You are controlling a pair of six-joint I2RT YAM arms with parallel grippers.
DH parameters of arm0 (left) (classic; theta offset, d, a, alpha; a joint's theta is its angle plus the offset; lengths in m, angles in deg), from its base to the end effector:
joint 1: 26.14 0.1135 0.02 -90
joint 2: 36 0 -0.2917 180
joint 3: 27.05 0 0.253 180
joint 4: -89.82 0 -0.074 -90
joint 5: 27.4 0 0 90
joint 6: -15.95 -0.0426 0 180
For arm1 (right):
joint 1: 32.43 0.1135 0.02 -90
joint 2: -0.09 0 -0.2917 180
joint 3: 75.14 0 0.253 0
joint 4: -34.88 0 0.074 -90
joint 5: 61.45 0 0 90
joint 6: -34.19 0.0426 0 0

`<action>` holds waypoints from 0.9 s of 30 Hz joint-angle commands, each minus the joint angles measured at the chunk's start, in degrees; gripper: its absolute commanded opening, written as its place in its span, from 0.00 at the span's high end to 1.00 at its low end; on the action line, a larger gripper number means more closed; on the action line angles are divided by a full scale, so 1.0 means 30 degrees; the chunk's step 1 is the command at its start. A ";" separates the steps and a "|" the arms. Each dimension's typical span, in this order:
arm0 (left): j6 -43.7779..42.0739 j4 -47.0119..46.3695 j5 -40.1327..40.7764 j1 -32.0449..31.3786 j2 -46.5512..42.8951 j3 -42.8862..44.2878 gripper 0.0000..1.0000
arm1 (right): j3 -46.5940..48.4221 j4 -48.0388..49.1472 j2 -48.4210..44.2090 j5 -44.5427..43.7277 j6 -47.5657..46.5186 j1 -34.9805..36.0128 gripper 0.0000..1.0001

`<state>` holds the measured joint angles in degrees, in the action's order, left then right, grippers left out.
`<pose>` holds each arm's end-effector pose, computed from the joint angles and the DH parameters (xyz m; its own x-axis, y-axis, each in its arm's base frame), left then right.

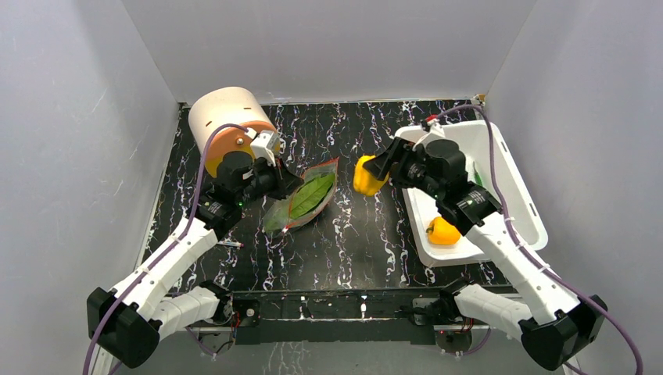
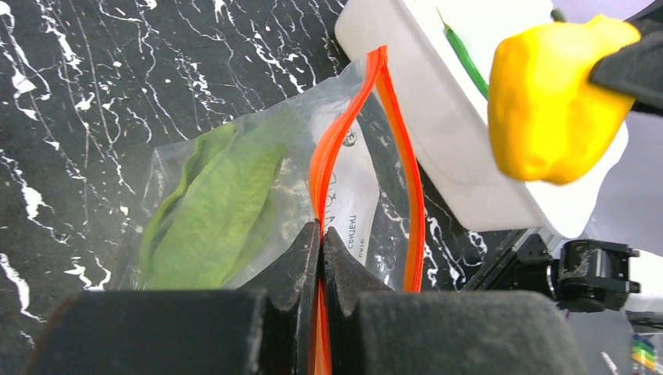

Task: Place the food in the zip-top bag and seal the zipper
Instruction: Place the fake vegetable in the zipper food storage bag.

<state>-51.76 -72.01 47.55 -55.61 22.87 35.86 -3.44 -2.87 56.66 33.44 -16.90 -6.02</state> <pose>0.1976 -0.1244 0.3529 -0.4600 -0.1608 -0.8732 0.5618 0.7089 -0.4265 0.1874 0.0971 0.3782 -0.5907 0.4054 -0.6977 -0.1833 0.7746 0.6053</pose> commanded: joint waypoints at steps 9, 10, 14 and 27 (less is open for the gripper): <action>0.2767 -0.2067 -0.1400 -0.0100 -0.0473 -0.0006 1.00 | 0.0676 0.4698 0.1135 -0.2209 0.3153 0.4773 0.54; 0.2768 -0.2035 -0.1517 -0.0080 -0.0409 0.0070 1.00 | 0.0589 0.4777 0.1277 -0.2635 0.3575 0.5127 0.54; 0.2930 -0.1975 -0.1810 -0.0096 -0.0212 0.0233 1.00 | 0.0385 0.4968 0.1866 -0.3625 0.4339 0.5881 0.53; 0.4651 -0.3248 -0.2065 -0.0090 -0.0328 0.0006 1.00 | 0.0476 0.2979 0.3786 -0.7785 0.6784 0.7874 0.51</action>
<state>-39.90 -77.70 42.22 -55.61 22.79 35.27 -3.35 6.73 67.51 16.89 -0.07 15.25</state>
